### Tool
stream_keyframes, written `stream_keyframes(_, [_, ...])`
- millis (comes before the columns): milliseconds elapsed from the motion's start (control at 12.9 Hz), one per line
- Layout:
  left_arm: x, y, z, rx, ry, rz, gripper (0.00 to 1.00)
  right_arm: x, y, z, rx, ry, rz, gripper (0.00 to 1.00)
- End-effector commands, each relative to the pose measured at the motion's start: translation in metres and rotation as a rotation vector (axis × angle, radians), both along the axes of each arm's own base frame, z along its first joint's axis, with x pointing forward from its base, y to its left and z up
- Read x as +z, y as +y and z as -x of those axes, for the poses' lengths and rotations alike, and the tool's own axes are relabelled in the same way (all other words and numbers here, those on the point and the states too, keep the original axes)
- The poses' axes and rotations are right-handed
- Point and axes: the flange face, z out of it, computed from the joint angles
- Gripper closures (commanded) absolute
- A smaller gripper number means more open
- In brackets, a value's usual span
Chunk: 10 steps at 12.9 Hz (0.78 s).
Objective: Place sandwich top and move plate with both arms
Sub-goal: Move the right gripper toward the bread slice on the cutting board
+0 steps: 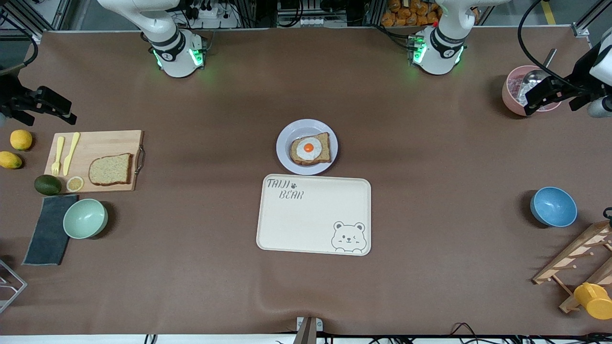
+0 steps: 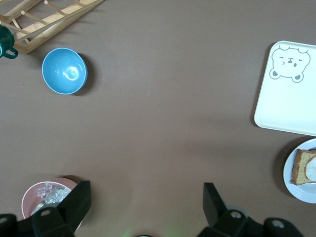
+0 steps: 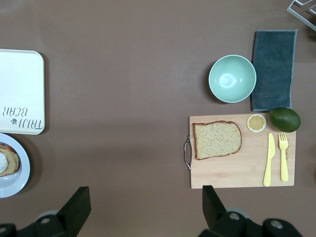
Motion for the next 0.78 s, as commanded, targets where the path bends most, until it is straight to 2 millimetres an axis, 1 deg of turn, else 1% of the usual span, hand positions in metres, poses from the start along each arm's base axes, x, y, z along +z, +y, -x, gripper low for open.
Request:
stream_keyframes(0, [0.009, 0.005, 0.007, -0.013, -0.002, -0.005, 0.00, 0.001, -0.001, 0.006, 0.005, -0.001, 0.004, 0.00])
stream_keyframes(156, [0.017, 0.002, 0.003, -0.009, -0.019, 0.025, 0.00, 0.001, -0.002, 0.007, 0.004, 0.000, 0.004, 0.00])
stream_keyframes(311, [0.013, 0.003, -0.001, -0.008, -0.012, 0.026, 0.00, -0.002, -0.004, 0.005, 0.000, 0.002, 0.004, 0.00])
stream_keyframes(389, [0.013, 0.004, -0.002, -0.008, -0.012, 0.029, 0.00, -0.006, -0.005, 0.002, -0.003, 0.008, 0.005, 0.00])
stream_keyframes(467, [0.009, 0.004, -0.003, -0.009, -0.002, 0.028, 0.00, -0.016, -0.009, -0.005, -0.012, 0.021, -0.002, 0.00])
stream_keyframes(622, [-0.004, 0.000, -0.007, -0.016, 0.022, 0.028, 0.00, -0.038, -0.029, -0.021, -0.037, 0.053, -0.006, 0.00])
stream_keyframes(700, [-0.015, -0.001, -0.011, -0.018, 0.044, 0.037, 0.00, -0.051, -0.037, -0.029, -0.016, 0.067, -0.006, 0.00])
